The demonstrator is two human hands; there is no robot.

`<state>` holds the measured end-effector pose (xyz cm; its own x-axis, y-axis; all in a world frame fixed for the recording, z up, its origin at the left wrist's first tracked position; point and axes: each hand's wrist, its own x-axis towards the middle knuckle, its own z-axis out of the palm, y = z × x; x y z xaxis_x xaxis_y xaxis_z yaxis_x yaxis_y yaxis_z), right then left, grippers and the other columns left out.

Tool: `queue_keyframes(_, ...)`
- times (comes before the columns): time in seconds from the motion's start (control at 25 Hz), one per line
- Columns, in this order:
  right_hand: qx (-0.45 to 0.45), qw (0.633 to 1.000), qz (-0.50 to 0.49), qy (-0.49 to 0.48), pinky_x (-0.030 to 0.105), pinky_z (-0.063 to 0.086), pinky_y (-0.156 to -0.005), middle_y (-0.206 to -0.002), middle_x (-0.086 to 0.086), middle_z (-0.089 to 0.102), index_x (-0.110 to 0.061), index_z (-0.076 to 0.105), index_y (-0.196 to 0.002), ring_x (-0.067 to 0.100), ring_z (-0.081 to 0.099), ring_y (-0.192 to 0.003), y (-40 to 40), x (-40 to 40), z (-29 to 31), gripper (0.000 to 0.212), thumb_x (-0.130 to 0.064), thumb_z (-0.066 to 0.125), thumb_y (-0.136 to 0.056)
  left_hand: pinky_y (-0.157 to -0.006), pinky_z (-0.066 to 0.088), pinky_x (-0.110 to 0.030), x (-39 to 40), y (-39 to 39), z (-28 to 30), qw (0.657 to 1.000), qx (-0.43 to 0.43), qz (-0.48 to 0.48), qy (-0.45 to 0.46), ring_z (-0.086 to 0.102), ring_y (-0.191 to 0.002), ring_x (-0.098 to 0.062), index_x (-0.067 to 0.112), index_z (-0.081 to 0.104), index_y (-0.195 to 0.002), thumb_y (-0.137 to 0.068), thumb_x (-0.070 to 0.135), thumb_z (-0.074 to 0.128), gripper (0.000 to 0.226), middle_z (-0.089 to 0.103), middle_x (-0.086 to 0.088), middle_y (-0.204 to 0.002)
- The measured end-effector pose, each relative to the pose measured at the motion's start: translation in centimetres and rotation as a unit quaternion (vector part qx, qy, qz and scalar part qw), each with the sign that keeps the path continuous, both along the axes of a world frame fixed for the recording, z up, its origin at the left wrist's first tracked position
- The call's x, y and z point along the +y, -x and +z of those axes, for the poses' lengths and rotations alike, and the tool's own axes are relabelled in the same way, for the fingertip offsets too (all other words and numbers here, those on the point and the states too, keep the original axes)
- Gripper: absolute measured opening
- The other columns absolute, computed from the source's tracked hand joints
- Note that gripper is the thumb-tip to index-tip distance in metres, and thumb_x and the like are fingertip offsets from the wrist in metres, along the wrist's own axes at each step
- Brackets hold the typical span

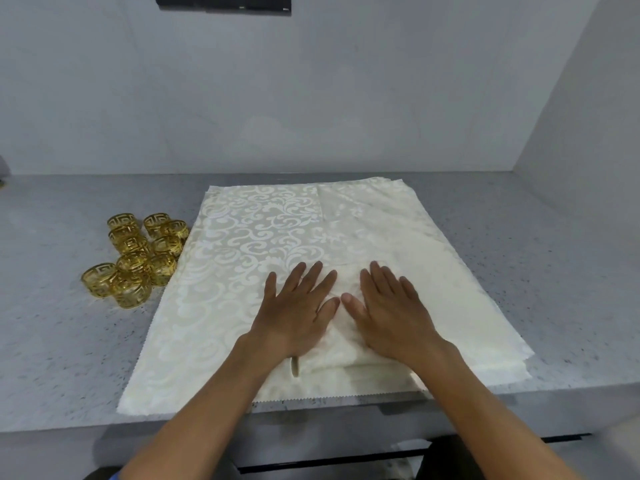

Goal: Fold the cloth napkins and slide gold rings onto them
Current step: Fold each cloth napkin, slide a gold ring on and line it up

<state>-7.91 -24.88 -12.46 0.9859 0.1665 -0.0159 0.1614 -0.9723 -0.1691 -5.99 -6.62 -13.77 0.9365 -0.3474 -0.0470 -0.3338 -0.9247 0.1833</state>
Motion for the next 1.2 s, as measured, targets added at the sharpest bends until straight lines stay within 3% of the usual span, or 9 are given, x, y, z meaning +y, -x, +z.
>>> queue_keyframes(0.12,-0.07,0.996,0.049,-0.003,0.029,-0.001,-0.12,-0.164,0.003,0.006,-0.014,0.015,-0.156,0.016,0.006,-0.152,2.8,-0.6,-0.9,0.075,-0.057,0.003,-0.096,-0.119,-0.01,-0.051,0.0,0.1,-0.2,1.0,0.003,-0.008,0.01,-0.016,-0.149,-0.01,0.041,0.002,-0.155,-0.102,0.053,0.012,0.055,-0.009,0.014,-0.163)
queue_keyframes(0.28,-0.142,0.988,0.029,-0.047,0.034,0.023,-0.114,-0.146,0.009,0.05,-0.01,0.053,-0.14,0.023,0.047,-0.136,3.6,-0.6,-2.7,0.058,-0.037,0.021,-0.1,-0.119,-0.006,-0.053,0.1,0.5,0.4,0.996,-0.092,-0.007,0.02,-0.005,-0.151,-0.015,0.03,0.025,-0.154,-0.104,0.049,0.013,0.055,0.006,0.003,-0.165)
queue_keyframes(0.4,-0.193,0.976,0.036,-0.094,0.036,0.046,-0.099,-0.129,0.007,0.064,-0.013,0.063,-0.126,0.028,0.061,-0.116,3.6,-0.7,-2.4,0.041,-0.03,0.04,-0.097,-0.11,0.033,-0.04,1.2,2.6,1.7,0.964,-0.223,-0.119,0.081,0.043,-0.131,-0.018,0.019,0.063,-0.123,-0.098,0.05,0.037,0.047,0.053,-0.001,-0.14)
queue_keyframes(0.48,-0.209,0.97,0.039,-0.12,0.034,0.048,-0.077,-0.112,0.001,0.06,-0.019,0.059,-0.114,0.023,0.058,-0.092,3.8,-0.8,-1.8,0.023,-0.024,0.055,-0.092,-0.097,0.037,-0.024,2.4,4.4,2.5,0.964,-0.155,-0.174,0.127,0.053,-0.106,-0.008,0.023,0.065,-0.113,-0.09,0.058,0.05,0.044,0.061,0.01,-0.116)
queue_keyframes(0.6,-0.234,0.967,0.047,-0.087,0.032,0.04,-0.061,-0.089,-0.003,0.05,-0.019,0.057,-0.091,0.02,0.046,-0.073,3.8,-0.7,-1.5,0.012,-0.026,0.047,-0.093,-0.097,0.035,-0.022,3.8,5.7,2.0,0.975,-0.085,-0.18,0.099,0.054,-0.102,-0.005,0.027,0.061,-0.115,-0.085,0.056,0.057,0.042,0.06,0.017,-0.113)
queue_keyframes(0.8,-0.21,0.97,0.054,-0.113,0.029,0.042,-0.065,-0.089,-0.005,0.05,-0.02,0.064,-0.092,0.017,0.047,-0.077,3.8,-1.4,-1.8,0.014,-0.024,0.051,-0.094,-0.093,0.032,-0.016,3.3,6.1,1.6,0.975,-0.104,-0.139,0.136,0.055,-0.086,-0.004,0.027,0.065,-0.102,-0.076,0.025,0.058,0.027,0.066,0.015,-0.096)
queue_keyframes(0.92,-0.187,0.973,0.074,-0.116,0.032,0.043,-0.065,-0.088,-0.006,0.048,-0.022,0.068,-0.092,0.018,0.045,-0.077,3.8,-1.9,-1.1,0.008,-0.022,0.06,-0.093,-0.076,0.04,-0.026,3.1,4.4,2.9,0.956,0.041,-0.022,0.29,0.055,-0.07,-0.007,0.02,0.067,-0.082,-0.083,0.026,0.063,0.007,0.063,0.006,-0.072)
queue_keyframes(1.04,-0.128,0.977,0.093,-0.141,0.038,0.044,-0.07,-0.078,-0.006,0.056,-0.021,0.064,-0.087,0.016,0.049,-0.073,3.6,-2.4,0.0,0.024,-0.027,0.047,-0.102,-0.061,0.032,-0.03,2.5,2.4,3.2,0.944,0.076,0.043,0.319,0.039,-0.055,-0.01,0.014,0.045,-0.059,-0.088,0.025,0.066,0.037,0.041,0.007,-0.055)
queue_keyframes(1.2,-0.047,0.961,0.08,-0.26,0.022,0.042,-0.065,-0.078,-0.009,0.058,-0.031,0.05,-0.102,0.012,0.055,-0.073,4.6,-3.7,1.5,0.003,-0.033,0.051,-0.099,-0.064,0.042,-0.022,1.8,2.3,2.6,0.943,-0.002,0.074,0.323,0.055,-0.061,-0.005,0.033,0.058,-0.083,-0.084,0.023,0.073,0.018,0.058,0.012,-0.068)
